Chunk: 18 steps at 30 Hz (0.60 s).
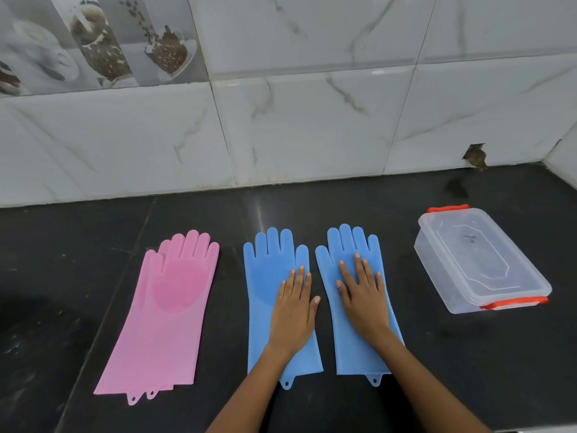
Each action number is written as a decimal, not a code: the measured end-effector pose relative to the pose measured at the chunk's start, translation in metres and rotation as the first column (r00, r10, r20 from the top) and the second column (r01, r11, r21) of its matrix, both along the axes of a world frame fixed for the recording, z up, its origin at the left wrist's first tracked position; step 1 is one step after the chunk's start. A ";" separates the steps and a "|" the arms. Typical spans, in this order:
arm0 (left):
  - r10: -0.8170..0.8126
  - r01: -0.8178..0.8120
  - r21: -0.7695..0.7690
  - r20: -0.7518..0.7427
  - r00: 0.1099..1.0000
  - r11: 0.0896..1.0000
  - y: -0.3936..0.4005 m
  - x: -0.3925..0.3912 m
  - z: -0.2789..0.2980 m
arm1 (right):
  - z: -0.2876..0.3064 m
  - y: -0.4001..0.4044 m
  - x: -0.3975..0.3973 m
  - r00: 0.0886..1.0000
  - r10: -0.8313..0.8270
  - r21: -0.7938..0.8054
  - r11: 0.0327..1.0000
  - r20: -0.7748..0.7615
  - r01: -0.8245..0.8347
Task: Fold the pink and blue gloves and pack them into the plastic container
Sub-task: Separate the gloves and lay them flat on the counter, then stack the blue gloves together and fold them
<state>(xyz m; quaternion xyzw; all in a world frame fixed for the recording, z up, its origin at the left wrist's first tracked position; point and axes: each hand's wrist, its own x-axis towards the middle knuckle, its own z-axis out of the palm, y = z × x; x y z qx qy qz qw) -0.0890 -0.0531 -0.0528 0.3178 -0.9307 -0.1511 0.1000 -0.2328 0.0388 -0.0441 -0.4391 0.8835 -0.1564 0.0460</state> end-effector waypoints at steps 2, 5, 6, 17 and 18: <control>0.006 -0.004 0.046 -0.049 0.999 0.999 0.001 0.000 0.003 | 0.008 0.007 0.001 0.997 -0.025 -0.108 0.994 0.076 0.034; 0.097 -0.070 0.142 -0.195 0.976 0.987 0.003 -0.004 0.015 | 0.017 0.037 0.001 0.988 -0.091 -0.218 0.969 0.122 0.116; 0.102 -0.078 0.108 -0.238 0.966 0.991 0.002 -0.010 0.021 | 0.019 0.050 0.000 0.985 -0.118 -0.217 0.966 0.127 0.144; 0.058 0.033 0.309 -0.281 0.958 0.950 0.035 -0.157 0.062 | 0.041 0.125 -0.008 0.877 -0.258 -0.073 0.947 0.406 0.313; 0.090 -0.004 0.326 -0.248 0.965 0.945 0.035 -0.164 0.061 | 0.042 0.123 -0.008 0.871 -0.256 -0.065 0.949 0.420 0.310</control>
